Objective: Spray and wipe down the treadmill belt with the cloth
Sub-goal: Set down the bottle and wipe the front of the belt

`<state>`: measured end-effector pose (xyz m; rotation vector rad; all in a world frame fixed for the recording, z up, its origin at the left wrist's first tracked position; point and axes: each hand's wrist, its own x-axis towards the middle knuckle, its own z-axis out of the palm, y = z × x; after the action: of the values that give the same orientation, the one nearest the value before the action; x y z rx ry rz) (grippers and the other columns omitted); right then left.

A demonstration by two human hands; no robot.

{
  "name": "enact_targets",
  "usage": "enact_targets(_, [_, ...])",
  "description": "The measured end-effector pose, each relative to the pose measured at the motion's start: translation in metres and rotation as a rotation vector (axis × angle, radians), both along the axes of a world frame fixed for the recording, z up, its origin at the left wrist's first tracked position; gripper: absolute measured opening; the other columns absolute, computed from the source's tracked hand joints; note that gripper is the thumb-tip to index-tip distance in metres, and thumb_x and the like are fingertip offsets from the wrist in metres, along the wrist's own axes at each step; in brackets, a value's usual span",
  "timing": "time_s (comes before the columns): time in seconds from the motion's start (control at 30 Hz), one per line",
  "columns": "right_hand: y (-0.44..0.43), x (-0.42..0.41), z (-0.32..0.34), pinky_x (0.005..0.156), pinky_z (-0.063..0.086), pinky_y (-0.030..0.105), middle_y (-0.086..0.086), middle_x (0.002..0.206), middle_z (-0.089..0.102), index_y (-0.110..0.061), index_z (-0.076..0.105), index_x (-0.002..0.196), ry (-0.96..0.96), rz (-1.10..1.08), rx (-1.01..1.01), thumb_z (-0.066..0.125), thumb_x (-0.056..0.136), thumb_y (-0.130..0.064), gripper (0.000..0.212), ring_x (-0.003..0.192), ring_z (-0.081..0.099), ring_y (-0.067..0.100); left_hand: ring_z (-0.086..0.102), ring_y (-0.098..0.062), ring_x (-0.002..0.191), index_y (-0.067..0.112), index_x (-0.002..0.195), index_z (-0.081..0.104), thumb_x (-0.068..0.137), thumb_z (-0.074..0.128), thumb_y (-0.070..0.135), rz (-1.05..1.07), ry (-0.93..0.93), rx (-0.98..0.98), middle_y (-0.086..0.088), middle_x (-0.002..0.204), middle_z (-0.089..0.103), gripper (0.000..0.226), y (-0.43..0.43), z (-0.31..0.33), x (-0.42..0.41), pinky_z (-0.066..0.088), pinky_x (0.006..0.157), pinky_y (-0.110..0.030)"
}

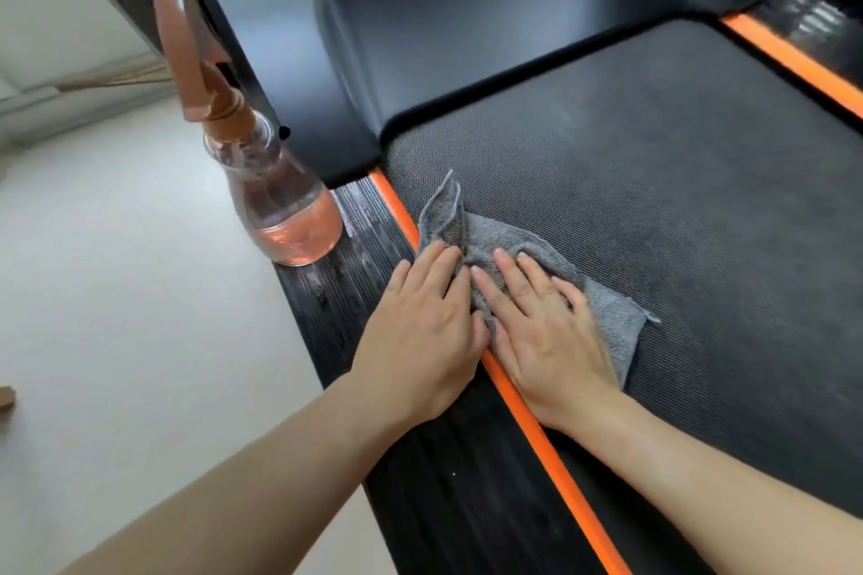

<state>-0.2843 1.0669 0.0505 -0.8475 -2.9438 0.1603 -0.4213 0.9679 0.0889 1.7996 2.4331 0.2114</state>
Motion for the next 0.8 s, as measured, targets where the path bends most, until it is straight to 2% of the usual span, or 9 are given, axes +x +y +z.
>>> enact_targets(0.2, [-0.001,-0.002,0.004,0.11,0.026,0.043,0.004,0.159,0.036,-0.027,0.043,0.15,-0.044,0.015,-0.011,0.031,0.1,-0.039,0.053,0.146,0.035,0.023,0.037,-0.035,0.143,-0.002,0.138,0.053,0.097,0.031,0.036,0.061,0.05,0.0,-0.021,0.15,0.043,0.06,0.006,-0.005,-0.002,0.037,0.113,-0.049])
enact_targets(0.33, [0.028,-0.016,0.005,0.107,0.028,0.042,0.005,0.154,0.044,-0.02,0.053,0.143,-0.029,0.206,0.007,0.034,0.095,-0.042,0.056,0.141,0.042,0.02,0.03,-0.035,0.146,0.011,0.147,0.044,0.093,0.037,0.034,0.187,0.01,0.128,-0.019,0.156,0.033,0.059,0.013,-0.013,0.004,0.032,0.117,-0.049])
enact_targets(0.4, [0.055,-0.02,0.003,0.107,0.032,0.044,0.002,0.155,0.042,-0.02,0.05,0.145,-0.06,0.293,0.023,0.033,0.095,-0.044,0.058,0.142,0.041,0.019,0.029,-0.035,0.146,0.011,0.148,0.042,0.091,0.037,0.033,0.23,0.006,0.151,-0.021,0.156,0.032,0.061,0.016,-0.015,0.007,0.029,0.118,-0.048])
enact_targets(0.47, [0.089,-0.016,0.006,0.113,0.029,0.05,-0.001,0.161,0.031,-0.022,0.039,0.152,-0.091,0.191,0.013,0.021,0.095,-0.047,0.065,0.147,0.032,0.018,0.031,-0.034,0.146,0.009,0.146,0.045,0.09,0.036,0.034,0.271,0.008,0.125,-0.019,0.156,0.035,0.062,0.019,-0.012,0.011,0.029,0.118,-0.048])
enact_targets(0.53, [0.123,-0.012,0.01,0.119,0.014,0.049,-0.002,0.167,0.012,-0.022,0.02,0.158,-0.155,-0.016,-0.034,0.006,0.091,-0.049,0.074,0.153,0.013,0.017,0.03,-0.029,0.146,0.012,0.145,0.048,0.09,0.034,0.037,0.304,0.034,0.065,-0.013,0.156,0.036,0.062,0.019,-0.011,0.016,0.025,0.12,-0.045])
enact_targets(0.6, [0.136,-0.014,0.013,0.122,0.003,0.047,0.0,0.168,-0.002,-0.02,0.007,0.16,-0.195,-0.176,-0.091,0.006,0.094,-0.045,0.07,0.154,-0.001,0.018,0.028,-0.025,0.147,0.013,0.145,0.047,0.089,0.034,0.037,0.342,0.037,0.053,-0.009,0.157,0.036,0.062,0.018,-0.01,0.018,0.015,0.121,-0.038])
enact_targets(0.63, [0.13,-0.017,0.013,0.123,0.002,0.047,0.002,0.167,-0.002,-0.019,0.007,0.16,-0.166,-0.213,-0.106,0.008,0.098,-0.043,0.067,0.154,-0.002,0.02,0.029,-0.023,0.147,0.012,0.146,0.047,0.089,0.035,0.035,0.352,0.031,0.067,-0.009,0.157,0.036,0.063,0.017,-0.01,0.018,0.013,0.121,-0.036])
enact_targets(0.7, [0.101,-0.025,0.009,0.121,0.008,0.052,0.007,0.166,0.012,-0.018,0.019,0.158,-0.073,-0.144,-0.078,0.016,0.101,-0.044,0.063,0.153,0.01,0.025,0.029,-0.023,0.147,0.011,0.148,0.043,0.088,0.036,0.032,0.367,-0.012,0.092,-0.009,0.157,0.036,0.064,0.017,-0.006,0.018,0.018,0.121,-0.039])
enact_targets(0.8, [0.048,-0.032,0.001,0.115,0.027,0.053,0.009,0.156,0.04,-0.02,0.046,0.148,0.012,0.149,-0.037,0.028,0.096,-0.045,0.06,0.144,0.037,0.027,0.033,-0.027,0.145,0.009,0.148,0.041,0.086,0.037,0.028,0.337,-0.061,0.124,-0.014,0.155,0.038,0.065,0.018,-0.007,0.015,0.031,0.117,-0.047])
